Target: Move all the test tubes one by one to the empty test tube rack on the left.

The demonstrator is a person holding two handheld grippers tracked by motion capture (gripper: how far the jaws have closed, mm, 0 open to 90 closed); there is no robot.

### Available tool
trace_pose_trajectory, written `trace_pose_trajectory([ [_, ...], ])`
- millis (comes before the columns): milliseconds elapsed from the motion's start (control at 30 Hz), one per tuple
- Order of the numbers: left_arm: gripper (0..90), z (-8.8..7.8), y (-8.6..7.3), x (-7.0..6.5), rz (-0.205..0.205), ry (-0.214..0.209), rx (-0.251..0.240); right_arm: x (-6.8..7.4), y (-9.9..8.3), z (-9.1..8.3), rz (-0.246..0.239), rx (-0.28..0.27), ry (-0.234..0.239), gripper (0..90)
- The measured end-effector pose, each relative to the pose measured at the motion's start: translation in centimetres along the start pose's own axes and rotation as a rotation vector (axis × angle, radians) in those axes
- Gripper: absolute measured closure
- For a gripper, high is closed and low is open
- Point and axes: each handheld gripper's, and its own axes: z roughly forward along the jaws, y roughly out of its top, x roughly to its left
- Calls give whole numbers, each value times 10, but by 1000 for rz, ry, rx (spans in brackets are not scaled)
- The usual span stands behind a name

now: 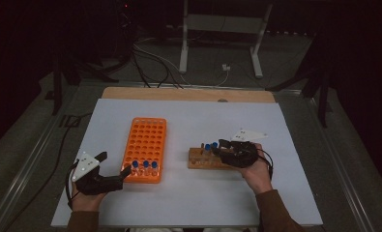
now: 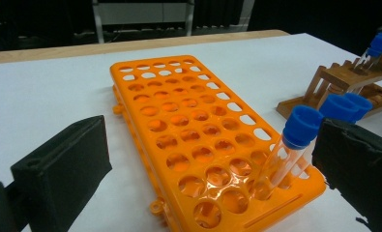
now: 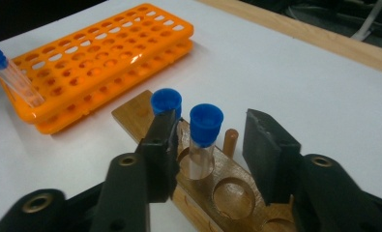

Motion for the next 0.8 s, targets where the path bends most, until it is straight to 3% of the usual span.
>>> trace_pose_trajectory([
  [467, 5, 0, 0, 0, 1, 1, 2, -2, -3, 12, 13, 48, 37, 706],
  [800, 5, 0, 0, -1, 1, 0, 1, -2, -5, 18, 17, 61, 38, 749],
])
